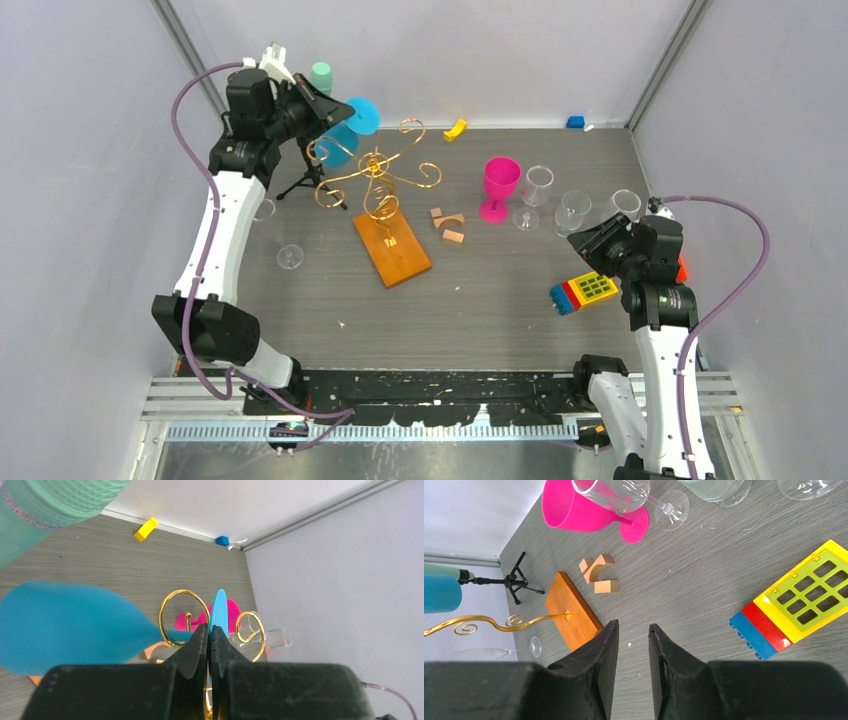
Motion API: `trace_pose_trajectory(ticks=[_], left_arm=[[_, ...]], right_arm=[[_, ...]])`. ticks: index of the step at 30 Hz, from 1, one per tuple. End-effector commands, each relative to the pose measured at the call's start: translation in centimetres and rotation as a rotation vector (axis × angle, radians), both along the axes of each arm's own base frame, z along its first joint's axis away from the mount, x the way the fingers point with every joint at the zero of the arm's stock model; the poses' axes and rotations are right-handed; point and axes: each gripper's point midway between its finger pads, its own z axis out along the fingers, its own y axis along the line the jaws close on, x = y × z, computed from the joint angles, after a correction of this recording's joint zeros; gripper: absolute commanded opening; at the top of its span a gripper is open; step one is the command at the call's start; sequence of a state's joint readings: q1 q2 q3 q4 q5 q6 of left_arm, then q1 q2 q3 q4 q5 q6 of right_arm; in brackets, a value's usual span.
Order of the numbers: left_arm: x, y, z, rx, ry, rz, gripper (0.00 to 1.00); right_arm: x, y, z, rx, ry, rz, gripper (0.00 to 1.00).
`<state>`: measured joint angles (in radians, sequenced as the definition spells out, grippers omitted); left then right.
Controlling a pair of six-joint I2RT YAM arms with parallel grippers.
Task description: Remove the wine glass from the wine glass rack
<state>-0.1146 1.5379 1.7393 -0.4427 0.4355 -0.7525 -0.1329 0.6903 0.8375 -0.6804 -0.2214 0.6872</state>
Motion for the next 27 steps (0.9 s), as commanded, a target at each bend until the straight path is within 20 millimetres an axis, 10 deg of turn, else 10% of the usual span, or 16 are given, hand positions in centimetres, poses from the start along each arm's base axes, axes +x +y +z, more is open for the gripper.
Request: trace_pose_trajectory(ticks=[1, 14, 27], left_arm=[[-0.5, 0.7, 4.9, -0.140, -0.154, 0.021, 0.00], [2.0, 0.1, 5.1, -0.244, -0.191, 0.011, 0.00], [0.1, -2.2, 5.7, -0.282, -0.161, -0.169, 0.00]], right_arm=[[0.4, -0.3, 1.3, -0.026, -0.062, -0.005, 0.34], [0.3, -0.2, 1.9, -0.025, -0.077, -0.002, 0.33], [0.4, -0.3, 2.0, -0.032, -0.076, -0.004, 0.34]])
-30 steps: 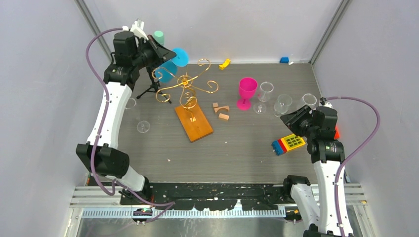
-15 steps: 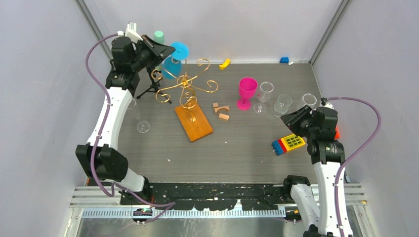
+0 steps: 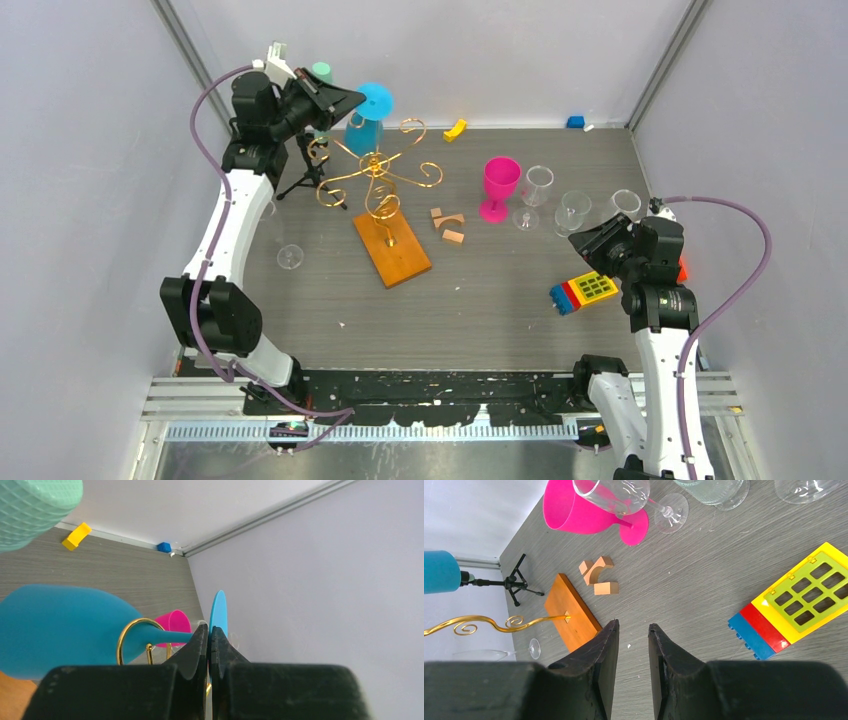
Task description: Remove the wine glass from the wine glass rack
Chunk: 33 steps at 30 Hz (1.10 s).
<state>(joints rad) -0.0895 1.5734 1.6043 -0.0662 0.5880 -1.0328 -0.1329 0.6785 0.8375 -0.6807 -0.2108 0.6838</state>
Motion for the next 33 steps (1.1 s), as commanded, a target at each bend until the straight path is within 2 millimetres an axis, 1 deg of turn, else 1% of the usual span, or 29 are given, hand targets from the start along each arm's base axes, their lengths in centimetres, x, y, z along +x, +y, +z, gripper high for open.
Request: trace_pose_trajectory(ticks=[1, 5, 11, 18, 24, 28, 30, 33], left_arm=[[-1.8, -0.4, 4.4, -0.016, -0.133, -0.061, 0.00], [-2.7, -0.2, 3.8, 0.007, -0.083, -0.057, 0.00], [-4.0, -0.1, 3.8, 0.013, -0.054, -0.081, 0.00], [-4.5, 1.7, 3.9, 0.057, -0.054, -0.024, 0.00], [-4.4, 3.5, 3.6, 0.092, -0.048, 0.042, 0.00], [-4.6, 3.8, 4.2, 0.089, -0.081, 0.054, 0.00], [-4.4, 5.0, 4.5, 0.088, -0.088, 0.083, 0.00], [-4.6, 5.5, 5.4, 0.082, -0.115, 0.104, 0.00]], right_arm=[[0.5, -0.1, 1.8, -0.022, -0.063, 0.004, 0.33], [0.5, -0.1, 1.8, -0.020, -0.062, 0.005, 0.34], [0.5, 0.0, 1.9, -0.016, -0.061, 0.009, 0.34], [0.3, 0.0, 2.0, -0.015, -0.064, 0.007, 0.34], [0.3, 0.1, 1.9, -0.010, -0.057, 0.007, 0.34], [0.0, 0.1, 2.2, -0.008, -0.067, 0.007, 0.37], [-0.1, 0.3, 2.3, -0.002, -0.069, 0.011, 0.38], [-0.2, 0.5, 2.4, 0.003, -0.075, 0.021, 0.41]])
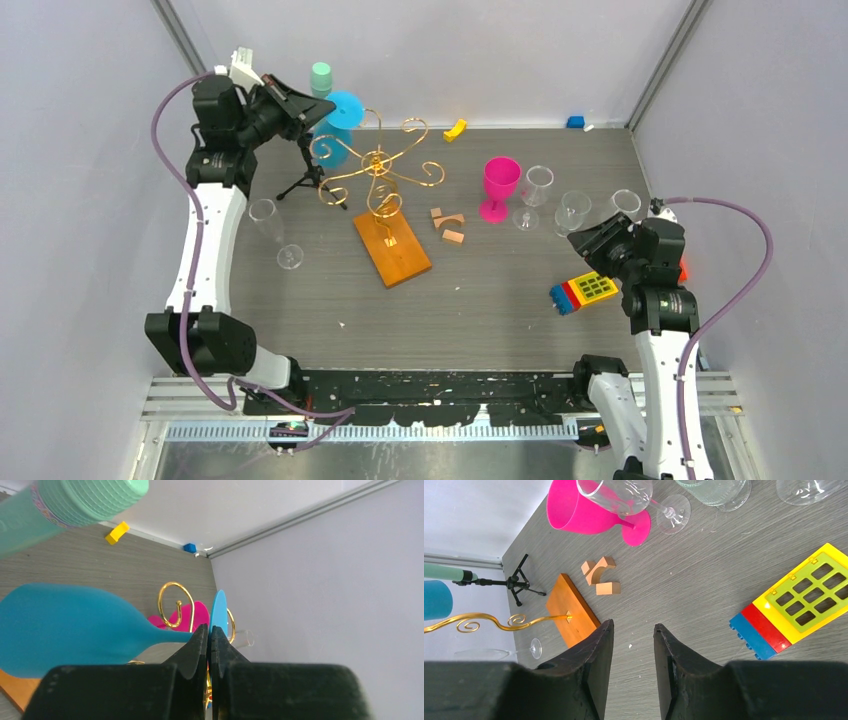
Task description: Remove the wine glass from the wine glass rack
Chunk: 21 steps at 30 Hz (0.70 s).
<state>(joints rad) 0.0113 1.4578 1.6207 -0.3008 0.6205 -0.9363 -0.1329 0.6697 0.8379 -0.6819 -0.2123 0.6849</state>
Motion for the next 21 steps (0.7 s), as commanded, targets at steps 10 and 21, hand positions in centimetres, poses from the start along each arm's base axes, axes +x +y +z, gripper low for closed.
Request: trace_pose_trajectory(ticks=[10, 21], left_arm=[[-5.3, 2.8, 10.9, 0.050, -0.379, 0.124, 0.00], [-11.1, -0.4, 16.8, -0.185, -0.545, -0.089, 0.00]], right_arm=[[-0.8, 3.5, 3.6, 0.052, -0.137, 0.205, 0.58], [-2.6, 8.1, 9.2, 0.230, -0.347, 0.457, 0.69]])
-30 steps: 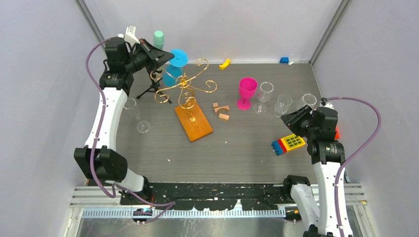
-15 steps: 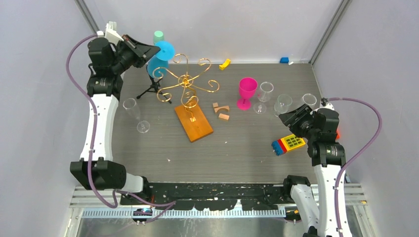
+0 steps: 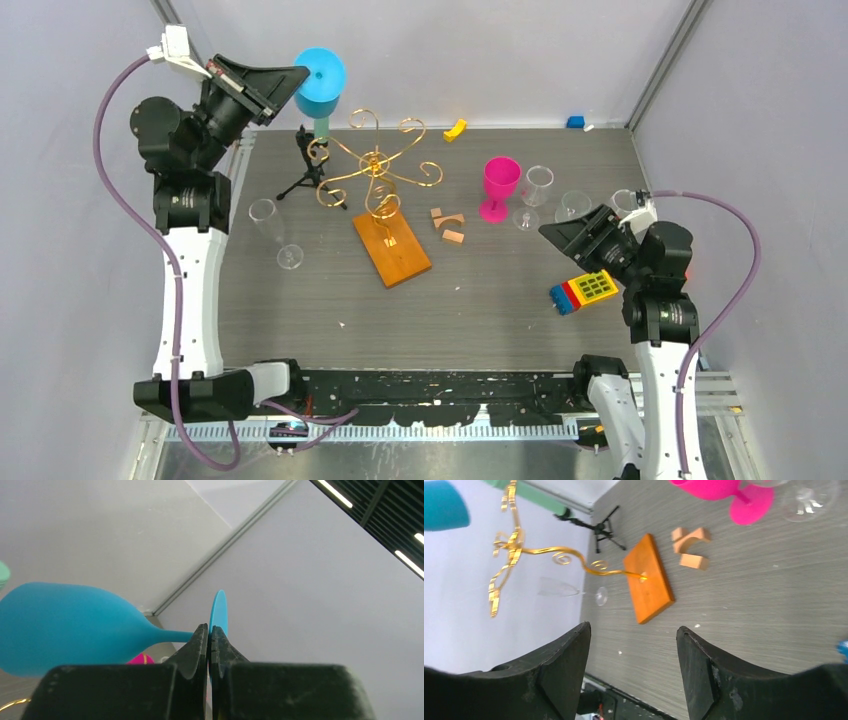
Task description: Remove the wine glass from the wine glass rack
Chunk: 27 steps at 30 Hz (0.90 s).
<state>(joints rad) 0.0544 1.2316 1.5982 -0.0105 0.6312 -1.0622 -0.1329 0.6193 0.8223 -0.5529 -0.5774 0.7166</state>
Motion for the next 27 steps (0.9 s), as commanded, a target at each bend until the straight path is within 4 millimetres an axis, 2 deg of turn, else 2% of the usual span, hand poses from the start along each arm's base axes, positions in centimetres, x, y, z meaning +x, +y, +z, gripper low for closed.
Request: trace_pose_trajectory(ticks=[1, 3, 5, 9, 11, 15, 21, 27], left_arm=[[-3.6, -1.9, 3.9, -0.082, -0.138, -0.150, 0.00], [-4.3, -2.8, 4.3, -0.128, -0.132, -0.212, 0.00], [-5.4, -5.3, 4.4, -0.165, -0.132, -0.318, 0.00], [-6.8, -10.1, 4.1, -0.252, -0.087, -0.477, 0.00], [-7.1, -11.5, 3.5, -0.312, -0.054, -0.495, 0.00], [-7.7, -13.1, 2.5, -0.392, 0.001, -0.512, 0.00], [-9.4, -16.2, 1.1, -0.526, 0.148, -0.621, 0.00], [-10.4, -18.7, 0.0, -0.609, 0.241, -0.687, 0.00]], right_arm=[[-1.3, 2.5, 5.6, 0.122, -0.178, 0.137, 0.69], [-1.7, 3.0, 7.7, 0.166, -0.249, 0.164, 0.69], [-2.1, 3.4, 9.4, 0.220, -0.305, 0.184, 0.70], [-3.6, 4.0, 12.7, 0.329, -0.432, 0.227, 0.78], [-4.5, 4.2, 14.0, 0.377, -0.485, 0.243, 0.82], [-6.0, 4.0, 16.1, 0.446, -0.573, 0.241, 0.89], [-6.7, 3.6, 17.3, 0.515, -0.626, 0.233, 0.94], [-5.0, 3.2, 15.7, 0.558, -0.568, 0.204, 0.94]])
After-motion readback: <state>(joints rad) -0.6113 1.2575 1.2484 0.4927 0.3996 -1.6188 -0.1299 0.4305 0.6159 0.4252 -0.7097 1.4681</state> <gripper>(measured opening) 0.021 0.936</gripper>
